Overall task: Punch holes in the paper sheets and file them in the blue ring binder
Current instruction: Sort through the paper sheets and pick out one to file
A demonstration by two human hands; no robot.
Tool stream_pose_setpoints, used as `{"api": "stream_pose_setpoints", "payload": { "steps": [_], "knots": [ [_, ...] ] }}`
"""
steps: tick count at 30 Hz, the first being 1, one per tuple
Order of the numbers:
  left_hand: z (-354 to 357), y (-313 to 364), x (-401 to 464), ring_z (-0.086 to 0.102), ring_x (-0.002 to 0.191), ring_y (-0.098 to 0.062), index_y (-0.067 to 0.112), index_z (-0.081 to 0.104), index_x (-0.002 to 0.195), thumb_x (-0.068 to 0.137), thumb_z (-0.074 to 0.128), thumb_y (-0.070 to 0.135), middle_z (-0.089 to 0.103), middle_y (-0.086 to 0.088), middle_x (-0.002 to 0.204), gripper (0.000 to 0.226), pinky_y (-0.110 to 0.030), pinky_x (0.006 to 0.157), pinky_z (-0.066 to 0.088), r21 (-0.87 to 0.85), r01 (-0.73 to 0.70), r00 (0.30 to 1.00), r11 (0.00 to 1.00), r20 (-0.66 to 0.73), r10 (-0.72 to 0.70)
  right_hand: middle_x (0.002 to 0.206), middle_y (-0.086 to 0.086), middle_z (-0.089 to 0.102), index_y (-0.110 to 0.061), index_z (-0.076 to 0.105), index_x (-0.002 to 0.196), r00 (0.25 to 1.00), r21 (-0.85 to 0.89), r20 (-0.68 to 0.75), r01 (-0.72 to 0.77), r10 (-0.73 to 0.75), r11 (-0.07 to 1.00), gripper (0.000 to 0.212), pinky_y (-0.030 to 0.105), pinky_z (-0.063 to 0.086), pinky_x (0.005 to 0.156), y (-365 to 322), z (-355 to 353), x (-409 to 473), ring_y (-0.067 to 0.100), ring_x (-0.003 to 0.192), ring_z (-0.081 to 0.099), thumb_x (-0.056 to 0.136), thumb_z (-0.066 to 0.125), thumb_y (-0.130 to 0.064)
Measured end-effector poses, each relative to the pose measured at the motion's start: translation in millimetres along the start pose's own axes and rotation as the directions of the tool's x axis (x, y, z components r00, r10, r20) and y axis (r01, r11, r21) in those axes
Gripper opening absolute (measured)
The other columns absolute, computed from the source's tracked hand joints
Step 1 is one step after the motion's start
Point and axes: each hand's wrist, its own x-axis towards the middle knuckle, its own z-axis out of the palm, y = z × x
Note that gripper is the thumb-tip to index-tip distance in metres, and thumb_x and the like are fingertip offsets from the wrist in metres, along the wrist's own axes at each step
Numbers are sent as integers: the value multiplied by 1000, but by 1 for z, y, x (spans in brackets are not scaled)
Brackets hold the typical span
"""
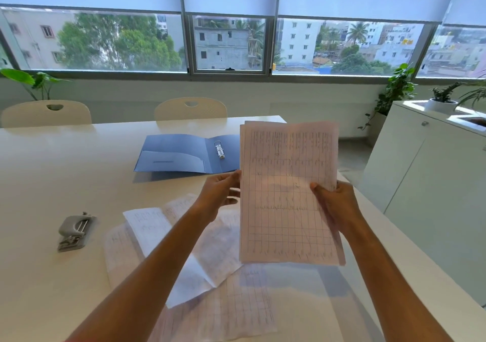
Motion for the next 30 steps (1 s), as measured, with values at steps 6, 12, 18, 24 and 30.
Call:
{"api": "stream_pose_setpoints", "payload": {
  "steps": [6,12,18,24,30],
  "knots": [
    [-57,-21,-29,64,97,-23,10,70,102,90,63,31,70,-5,104,25,-36,87,51,361,-19,874,932,-446,191,80,4,73,-16,63,95,987,45,157,-51,43,998,13,25,57,52,-3,33,1,19,65,73,90,65,-27],
    [-127,-46,-62,45,127,-30,13,50,130,79,72,20,46,-11,140,56,-41,104,37,237,119,554,964,-822,133,85,9,75,-11,64,101,926,91,362,-152,109,984,15,31,58,56,-4,83,0,24,74,75,90,64,-21],
    [-138,-68,-71,57,89,-26,6,30,138,68,77,10,55,-17,105,84,-36,77,49,-382,96,631,919,-691,-353,88,11,74,-10,63,99,880,38,445,-202,165,979,13,36,59,63,14,110,2,22,73,74,90,64,-18],
    [-129,-77,-91,62,68,-28,-4,57,112,81,65,0,64,-18,85,32,-29,51,51,-437,221,689,872,-562,-457,94,16,73,-3,61,105,832,8,513,-253,213,968,20,43,59,72,30,136,1,27,80,74,89,63,-14],
    [-119,-76,-88,66,89,-37,-3,60,110,91,57,5,67,-23,103,21,-48,83,56,-340,256,701,905,-580,-416,94,17,72,-2,59,105,790,-3,570,-273,226,962,21,36,59,62,35,141,-1,24,74,74,90,63,-15]
  ]
}}
